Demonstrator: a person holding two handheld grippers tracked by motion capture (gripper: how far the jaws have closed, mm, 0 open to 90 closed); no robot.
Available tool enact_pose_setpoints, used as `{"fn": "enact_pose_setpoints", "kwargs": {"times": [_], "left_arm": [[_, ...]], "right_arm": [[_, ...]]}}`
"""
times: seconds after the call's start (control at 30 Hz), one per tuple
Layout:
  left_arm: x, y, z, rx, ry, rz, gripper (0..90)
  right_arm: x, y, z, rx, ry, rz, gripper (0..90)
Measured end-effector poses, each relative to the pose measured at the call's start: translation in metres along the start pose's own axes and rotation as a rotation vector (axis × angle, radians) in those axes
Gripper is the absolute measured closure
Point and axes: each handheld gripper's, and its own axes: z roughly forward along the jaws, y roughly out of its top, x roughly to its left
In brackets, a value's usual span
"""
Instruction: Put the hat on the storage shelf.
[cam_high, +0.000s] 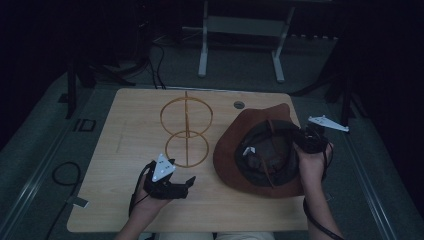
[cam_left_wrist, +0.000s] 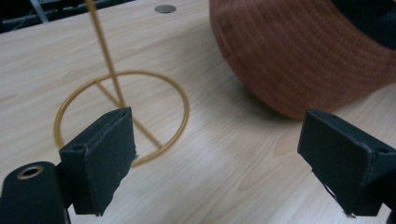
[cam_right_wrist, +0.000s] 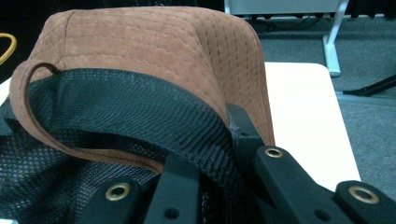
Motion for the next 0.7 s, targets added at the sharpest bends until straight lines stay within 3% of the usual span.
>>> {"fn": "enact_pose_setpoints", "kwargs": {"times": [0.17, 0.27, 0.47, 0.6, 0.7], "left_arm": [[-0.012, 0.02, 0.014, 0.005, -0.055, 0.029, 13.2], [-0.014, 0.025, 0.019, 0.01, -0.069, 0.027, 13.4], [-0.029, 0.047, 0.033, 0.006, -0.093, 0.064, 13.4], [-0.04, 0.063, 0.044, -0.003, -0.127, 0.088, 13.6], [-0.043, 0.067, 0.048, -0.001, -0.125, 0.096, 14.2]], "right_arm": [[0.004, 0.001, -0.005, -0.006, 0.009, -0.005, 84.2], [0.005, 0.002, -0.008, -0.017, 0.007, -0.005, 84.3], [0.004, 0.003, -0.013, -0.024, 0.011, -0.007, 84.3], [0.005, 0.002, -0.012, -0.005, 0.018, -0.018, 84.2], [0.006, 0.001, -0.011, 0.001, 0.02, -0.016, 84.2]]}}
